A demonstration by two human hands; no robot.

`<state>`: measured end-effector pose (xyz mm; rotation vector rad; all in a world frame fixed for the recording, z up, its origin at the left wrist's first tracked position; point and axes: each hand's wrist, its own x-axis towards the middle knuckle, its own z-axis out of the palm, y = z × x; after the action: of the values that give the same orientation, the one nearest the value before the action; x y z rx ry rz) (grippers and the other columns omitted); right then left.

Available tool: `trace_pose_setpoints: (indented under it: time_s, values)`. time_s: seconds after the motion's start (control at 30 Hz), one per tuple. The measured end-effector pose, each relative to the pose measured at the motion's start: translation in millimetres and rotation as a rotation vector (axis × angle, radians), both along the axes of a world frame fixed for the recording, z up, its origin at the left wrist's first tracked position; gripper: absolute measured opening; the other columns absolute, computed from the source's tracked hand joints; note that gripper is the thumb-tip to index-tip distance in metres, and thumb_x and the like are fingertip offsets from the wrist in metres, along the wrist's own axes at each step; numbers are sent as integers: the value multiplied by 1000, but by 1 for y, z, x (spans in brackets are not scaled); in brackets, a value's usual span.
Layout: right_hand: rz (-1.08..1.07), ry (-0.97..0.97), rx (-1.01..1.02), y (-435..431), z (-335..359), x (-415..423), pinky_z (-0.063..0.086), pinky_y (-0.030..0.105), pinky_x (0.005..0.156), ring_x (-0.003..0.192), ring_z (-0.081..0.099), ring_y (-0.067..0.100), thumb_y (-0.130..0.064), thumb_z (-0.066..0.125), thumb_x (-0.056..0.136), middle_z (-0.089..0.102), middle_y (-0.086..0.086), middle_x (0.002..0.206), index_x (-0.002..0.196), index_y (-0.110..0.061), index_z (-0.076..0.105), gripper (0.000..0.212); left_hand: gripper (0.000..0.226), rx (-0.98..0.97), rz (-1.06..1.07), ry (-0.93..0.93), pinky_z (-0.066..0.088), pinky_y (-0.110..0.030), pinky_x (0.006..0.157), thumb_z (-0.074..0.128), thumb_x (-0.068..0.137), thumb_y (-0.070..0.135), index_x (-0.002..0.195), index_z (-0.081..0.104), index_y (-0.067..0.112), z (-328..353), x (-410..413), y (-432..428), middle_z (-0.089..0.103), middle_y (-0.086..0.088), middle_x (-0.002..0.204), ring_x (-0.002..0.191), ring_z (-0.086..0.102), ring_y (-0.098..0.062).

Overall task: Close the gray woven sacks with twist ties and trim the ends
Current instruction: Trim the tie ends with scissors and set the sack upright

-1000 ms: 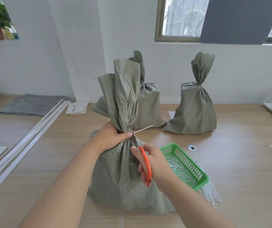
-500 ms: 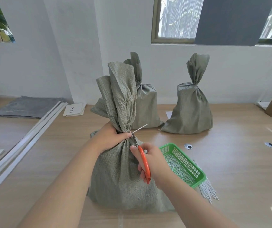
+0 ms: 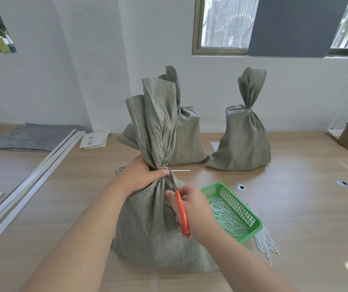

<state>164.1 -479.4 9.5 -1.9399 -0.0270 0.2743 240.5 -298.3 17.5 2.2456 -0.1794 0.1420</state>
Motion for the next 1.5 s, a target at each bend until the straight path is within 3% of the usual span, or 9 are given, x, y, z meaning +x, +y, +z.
trace_pose_setpoints:
  time_s: [0.33,0.47,0.6,0.9,1.07,1.2,1.33,1.43,1.5]
  values:
    - [-23,-53,-75,2,-5,1,44,35,44,40,51,24,-43,58,91,53,7,55,92,-2,59,41,20,33,-7,-5,48,-28,94,79,86,26,104,77,18,3,-1,-1,74,4,106,105,66,-10]
    - [-30,-31,-12,2,-7,-2,43,31,38,37,49,25,-43,59,90,51,7,52,91,-4,58,39,20,21,4,9,49,-29,95,80,85,28,104,77,19,3,-1,0,74,5,106,105,66,-9]
    - [-43,6,85,-1,-5,-4,41,27,35,38,53,27,-47,64,89,56,8,56,89,-13,58,34,18,27,2,-3,46,-19,88,79,86,25,103,78,17,5,-2,-3,75,5,105,103,66,-8]
    - [-66,-73,115,-23,-9,5,33,20,32,35,47,23,-37,69,89,55,5,53,86,-17,59,22,28,27,53,21,48,-31,96,81,83,32,108,75,22,4,3,0,73,6,110,108,64,-10]
    - [-132,-144,-101,-55,-33,26,39,27,38,40,55,24,-43,68,86,63,6,55,83,-22,61,22,35,40,58,38,43,-29,94,80,84,34,116,73,22,6,9,1,70,7,117,112,61,-11]
    - [-147,-171,-469,-90,-82,43,43,27,49,53,60,15,-41,63,91,66,-2,65,92,-21,60,20,34,46,69,45,43,-29,94,80,84,33,116,73,22,8,14,2,69,7,117,113,61,-12]
    - [-100,-78,-719,-121,-139,36,53,32,65,72,61,20,-43,55,92,65,-2,80,97,-20,57,23,34,62,83,42,42,-29,93,80,84,33,115,74,21,10,16,1,70,6,117,113,61,-13]
    - [-62,-2,-828,-138,-176,18,42,31,64,76,55,24,-43,48,95,59,-2,83,94,-21,51,22,37,58,95,30,41,-28,94,80,84,31,118,73,19,12,17,-3,69,5,119,113,59,-13]
    - [-65,48,-823,-146,-202,6,45,32,67,79,58,24,-42,47,94,60,0,83,96,-20,52,23,39,66,99,16,40,-28,96,80,85,30,121,72,18,12,18,-5,67,3,121,115,58,-14]
